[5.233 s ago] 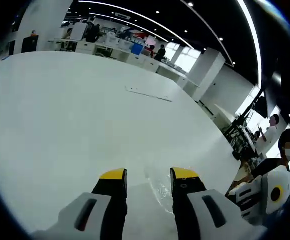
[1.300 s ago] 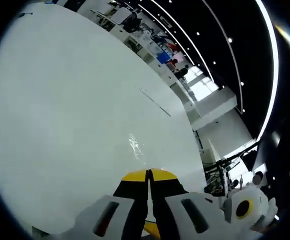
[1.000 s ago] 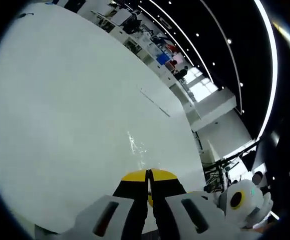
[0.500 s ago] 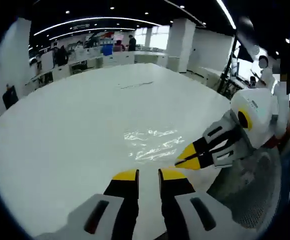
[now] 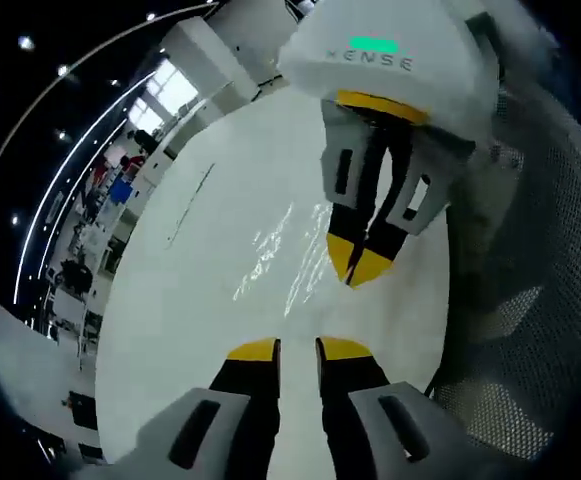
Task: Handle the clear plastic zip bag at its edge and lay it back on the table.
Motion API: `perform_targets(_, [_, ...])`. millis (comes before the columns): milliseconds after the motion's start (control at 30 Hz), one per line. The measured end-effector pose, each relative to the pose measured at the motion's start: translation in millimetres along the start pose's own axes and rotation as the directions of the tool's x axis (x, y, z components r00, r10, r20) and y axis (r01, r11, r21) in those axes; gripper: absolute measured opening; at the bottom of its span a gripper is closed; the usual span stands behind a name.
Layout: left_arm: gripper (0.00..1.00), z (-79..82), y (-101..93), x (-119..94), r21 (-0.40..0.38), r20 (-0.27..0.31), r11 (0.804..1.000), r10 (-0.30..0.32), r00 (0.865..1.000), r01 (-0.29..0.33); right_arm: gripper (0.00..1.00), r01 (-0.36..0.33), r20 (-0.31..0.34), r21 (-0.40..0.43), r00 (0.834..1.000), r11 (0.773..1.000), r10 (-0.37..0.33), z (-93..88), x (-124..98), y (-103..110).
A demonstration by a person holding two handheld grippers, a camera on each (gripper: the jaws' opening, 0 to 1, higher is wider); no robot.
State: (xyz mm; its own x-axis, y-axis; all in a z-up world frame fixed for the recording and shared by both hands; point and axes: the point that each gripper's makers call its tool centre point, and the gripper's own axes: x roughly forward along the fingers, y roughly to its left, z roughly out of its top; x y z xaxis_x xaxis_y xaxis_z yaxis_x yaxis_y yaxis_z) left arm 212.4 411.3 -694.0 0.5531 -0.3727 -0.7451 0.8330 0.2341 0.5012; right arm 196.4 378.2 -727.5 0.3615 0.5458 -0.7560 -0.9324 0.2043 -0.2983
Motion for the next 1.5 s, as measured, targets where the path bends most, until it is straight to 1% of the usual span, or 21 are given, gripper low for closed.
perform_targets(133, [0.08,6.1,-3.9,-1,0.021,0.004,1.000,-0.002,1.000,0.002,0.00,0.006,0.001,-0.004,1.000,1.000,-0.006,0.4,-2,-1])
perform_targets(267, [0.03,5.0,-5.1,2,0.033,0.005,0.999,-0.008,1.000,0.008,0.00,0.011,0.008,0.001,1.000,1.000,-0.011,2.1,-4,-3])
perform_targets(367, [0.01,4.9,-5.8,2,0.052,0.005,0.999,-0.011,1.000,0.011,0.00,0.019,0.013,0.011,1.000,1.000,-0.019,1.7,-7,-5])
perform_targets(467, [0.00,6.9,-8.1,1,0.043,0.015,0.999,-0.022,1.000,0.021,0.00,0.027,0.014,0.013,1.000,1.000,-0.028,0.2,-8,-7])
perform_targets(567, [0.00,9.3,-5.8,0,0.019,0.026,1.000,-0.012,1.000,0.012,0.00,0.037,0.021,0.016,0.999,0.999,-0.038,-1.1,-8,-11])
perform_targets(633, [0.00,10.9,-3.3,0,0.004,0.032,1.000,-0.006,0.999,0.006,0.07,0.053,0.038,0.017,0.998,0.998,-0.054,0.0,-9,-15])
perform_targets(700, [0.00,12.1,-1.7,0,-0.007,0.035,1.000,-0.007,0.999,0.007,0.09,0.057,0.099,0.026,0.993,0.998,-0.059,9.9,-12,-18])
perform_targets(767, [0.00,13.8,-1.4,0,-0.004,0.039,1.000,-0.008,0.999,0.008,0.09,0.068,0.138,0.007,0.988,0.998,-0.069,18.3,-18,-22])
perform_targets(833, [0.00,14.7,-0.9,1,0.003,0.043,1.000,-0.010,0.999,0.010,0.08,0.064,0.163,-0.006,0.985,0.998,-0.062,24.7,-21,-23])
perform_targets(900, [0.00,15.4,-0.8,2,0.009,0.044,1.000,-0.014,0.999,0.013,0.06,0.061,0.173,-0.022,0.983,0.998,-0.056,28.4,-22,-24])
perform_targets(1067, [0.00,17.9,-1.8,1,0.037,0.045,0.999,-0.019,0.999,0.017,0.05,0.037,0.176,-0.069,0.984,0.997,-0.025,32.2,-21,-21])
perform_targets(1167, [0.00,18.1,-2.6,0,0.045,0.044,0.999,-0.022,0.999,0.020,0.05,0.028,0.178,-0.080,0.984,0.996,-0.013,34.1,-21,-20])
perform_targets(1367, [0.00,16.5,-2.9,2,0.060,0.044,0.998,-0.024,0.999,0.021,0.04,0.006,0.173,-0.149,0.985,0.989,0.020,40.1,-17,-12])
perform_targets(1500, [0.00,16.5,-5.8,2,0.081,0.044,0.996,-0.033,0.998,0.029,0.02,0.003,0.174,-0.169,0.984,0.986,0.027,42.4,-16,-11])
